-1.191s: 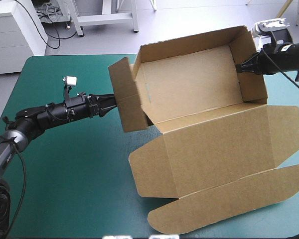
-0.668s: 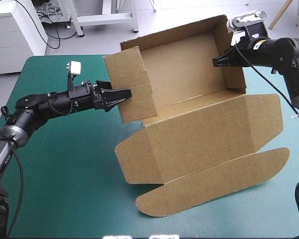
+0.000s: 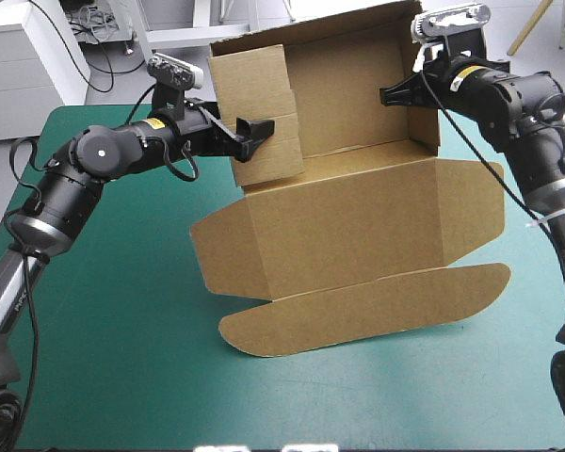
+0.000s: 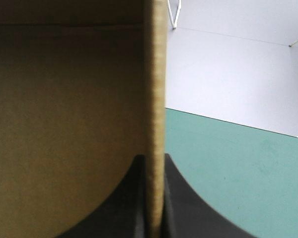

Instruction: Fold the box

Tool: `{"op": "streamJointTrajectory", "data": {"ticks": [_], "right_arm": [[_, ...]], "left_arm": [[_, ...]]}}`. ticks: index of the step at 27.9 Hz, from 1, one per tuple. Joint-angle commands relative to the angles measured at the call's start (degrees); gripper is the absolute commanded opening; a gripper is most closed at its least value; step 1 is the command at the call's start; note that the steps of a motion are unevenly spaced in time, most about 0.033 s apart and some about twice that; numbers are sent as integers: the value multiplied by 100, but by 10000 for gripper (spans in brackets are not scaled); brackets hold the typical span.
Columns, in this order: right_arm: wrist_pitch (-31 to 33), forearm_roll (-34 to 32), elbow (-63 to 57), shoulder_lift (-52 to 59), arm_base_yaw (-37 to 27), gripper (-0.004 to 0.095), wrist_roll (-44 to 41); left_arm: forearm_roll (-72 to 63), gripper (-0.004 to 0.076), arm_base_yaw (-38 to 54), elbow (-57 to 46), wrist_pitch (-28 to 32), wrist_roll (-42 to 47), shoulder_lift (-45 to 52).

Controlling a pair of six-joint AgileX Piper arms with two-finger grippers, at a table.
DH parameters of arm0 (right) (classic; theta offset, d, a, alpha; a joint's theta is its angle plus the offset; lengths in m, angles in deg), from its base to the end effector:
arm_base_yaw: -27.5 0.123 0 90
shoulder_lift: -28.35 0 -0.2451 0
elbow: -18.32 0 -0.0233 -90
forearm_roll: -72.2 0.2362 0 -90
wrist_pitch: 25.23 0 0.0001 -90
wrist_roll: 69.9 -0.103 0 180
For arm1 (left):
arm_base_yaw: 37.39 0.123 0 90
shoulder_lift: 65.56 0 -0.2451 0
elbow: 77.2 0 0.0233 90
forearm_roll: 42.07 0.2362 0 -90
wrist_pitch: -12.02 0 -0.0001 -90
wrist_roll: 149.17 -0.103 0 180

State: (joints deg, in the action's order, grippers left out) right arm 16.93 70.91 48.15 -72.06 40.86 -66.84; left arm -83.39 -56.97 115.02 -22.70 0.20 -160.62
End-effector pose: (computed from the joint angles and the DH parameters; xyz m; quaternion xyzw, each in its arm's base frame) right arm 0.3450 0.0803 0.4247 -0.1216 0.8237 0.0388 0.5525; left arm 0.3097 -0.1513 0.3865 0.2092 0.7856 -0.2740 0.5138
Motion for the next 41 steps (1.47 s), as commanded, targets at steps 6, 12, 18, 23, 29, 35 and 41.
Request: {"op": "streamJointTrajectory", "data": {"ticks": [6, 12, 18, 23, 29, 35, 41], "right_arm": [[-1049, -891, 164, 236, 382, -11, -1201], [-1100, -871, 164, 236, 382, -12, -1287], [-995, -858, 164, 224, 382, -12, -1287], [-470, -858, 164, 208, 382, -18, -1165], [524, -848, 139, 12, 382, -19, -1152], [1084, -711, -50, -343, 382, -19, -1152], [1256, -200, -256, -830, 382, -19, -1000]], "left_arm": [[1877, 561, -128, 280, 934, 2903, 222], [1853, 357, -294, 280, 1252, 2930, 211], [2306, 91, -704, 280, 1422, 2872, -18], [2410, -8, -780, 280, 1294, 2862, -312], [2474, -8, -756, 280, 1162, 2862, -559], [3143, -8, -756, 280, 744, 2862, -840], [3481, -8, -756, 280, 62, 2862, -1084]]}}
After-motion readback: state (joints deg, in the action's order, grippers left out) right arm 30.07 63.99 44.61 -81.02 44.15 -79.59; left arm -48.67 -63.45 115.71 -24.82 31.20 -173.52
